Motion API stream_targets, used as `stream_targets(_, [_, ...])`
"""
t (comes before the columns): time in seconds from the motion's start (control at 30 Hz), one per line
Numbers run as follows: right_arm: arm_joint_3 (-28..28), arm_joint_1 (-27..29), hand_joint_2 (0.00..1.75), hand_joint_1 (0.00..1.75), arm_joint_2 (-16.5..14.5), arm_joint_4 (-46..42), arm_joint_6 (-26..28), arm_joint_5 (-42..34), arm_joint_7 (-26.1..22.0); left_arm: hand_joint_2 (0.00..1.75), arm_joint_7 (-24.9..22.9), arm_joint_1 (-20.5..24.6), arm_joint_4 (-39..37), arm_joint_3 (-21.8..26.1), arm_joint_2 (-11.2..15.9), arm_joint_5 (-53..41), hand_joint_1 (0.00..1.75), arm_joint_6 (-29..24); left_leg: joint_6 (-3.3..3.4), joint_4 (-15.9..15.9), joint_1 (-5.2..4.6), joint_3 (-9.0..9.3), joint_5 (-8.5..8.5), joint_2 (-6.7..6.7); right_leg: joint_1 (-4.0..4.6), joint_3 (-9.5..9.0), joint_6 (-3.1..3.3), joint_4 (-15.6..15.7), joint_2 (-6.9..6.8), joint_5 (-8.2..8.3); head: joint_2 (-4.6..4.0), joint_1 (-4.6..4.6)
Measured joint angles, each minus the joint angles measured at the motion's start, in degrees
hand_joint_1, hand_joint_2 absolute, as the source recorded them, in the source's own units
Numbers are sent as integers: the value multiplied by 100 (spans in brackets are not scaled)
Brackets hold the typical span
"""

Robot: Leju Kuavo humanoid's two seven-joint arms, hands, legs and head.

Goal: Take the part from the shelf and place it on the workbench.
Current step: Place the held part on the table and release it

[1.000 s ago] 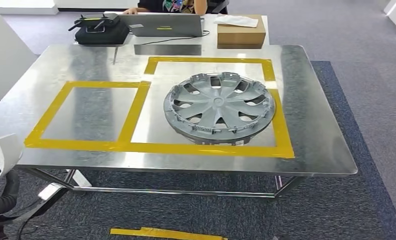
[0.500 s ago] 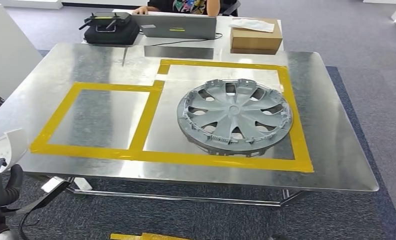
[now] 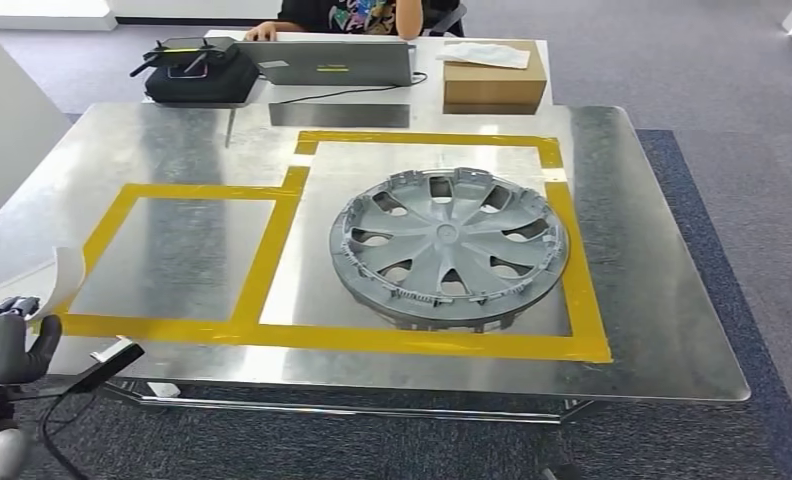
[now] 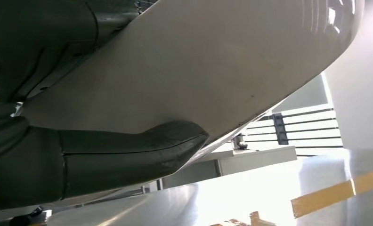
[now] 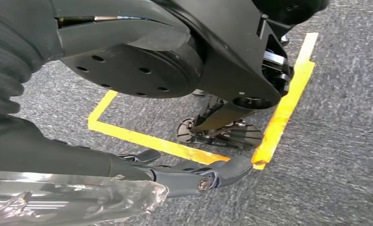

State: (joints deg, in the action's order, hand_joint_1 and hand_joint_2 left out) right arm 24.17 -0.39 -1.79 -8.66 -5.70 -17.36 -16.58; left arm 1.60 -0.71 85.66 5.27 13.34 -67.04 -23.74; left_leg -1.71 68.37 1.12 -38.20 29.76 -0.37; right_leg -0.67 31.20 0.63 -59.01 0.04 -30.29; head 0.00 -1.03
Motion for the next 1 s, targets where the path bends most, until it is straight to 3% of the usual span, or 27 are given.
stream_targets(0.07, [20, -17, 175, 0, 3, -1, -19, 0, 13, 175, -32, 329, -334, -69, 162, -1, 175, 188, 23, -622, -13, 225, -322, 9, 20, -33, -52, -8, 7, -52, 0, 1])
stream_targets(0.13, [36, -36, 175, 0, 10, -2, -32, 4, 45, 175, -68, 686, -733, -167, 294, -13, 175, 379, 37, -854, -23, 303, -331, 9, 49, 6, -62, -17, 3, -63, 0, 14])
stream_targets(0.23, [62, -48, 175, 0, 15, -3, -46, 7, 75, 175, -105, 1242, -1397, -374, 412, -125, 175, 629, 49, -904, -25, 291, -337, -9, 53, 18, -28, 21, -16, -37, 0, 31])
stream_targets(0.37, [84, -81, 175, 0, 15, -7, -63, 16, 75, 175, -201, 2019, -2287, -765, 401, -362, 175, 786, 82, -904, -34, 290, -331, -15, 46, -24, -68, 80, -17, -12, 0, 32])
stream_targets(0.5, [85, -89, 175, 0, 15, -7, -64, 16, 76, 175, -265, 2498, -2901, -1094, 334, -469, 175, 812, 113, -901, -47, 291, -327, 3, 34, -25, -108, 105, 2, 11, 0, 31])
stream_targets(0.8, [123, -139, 175, 0, 15, -10, -62, 16, 163, 175, -155, 3408, -3945, -2000, -245, -1015, 175, 778, 146, -899, -57, 291, -341, -3, 18, -27, -186, 111, -8, 19, 0, 27])
stream_targets(1.0, [178, -144, 175, 0, 15, -22, -46, 16, 202, 175, -57, 3598, -4083, -2647, -674, -1170, 175, 744, 148, -901, -57, 292, -342, 7, 19, -24, -187, 109, 2, 19, 0, 27])
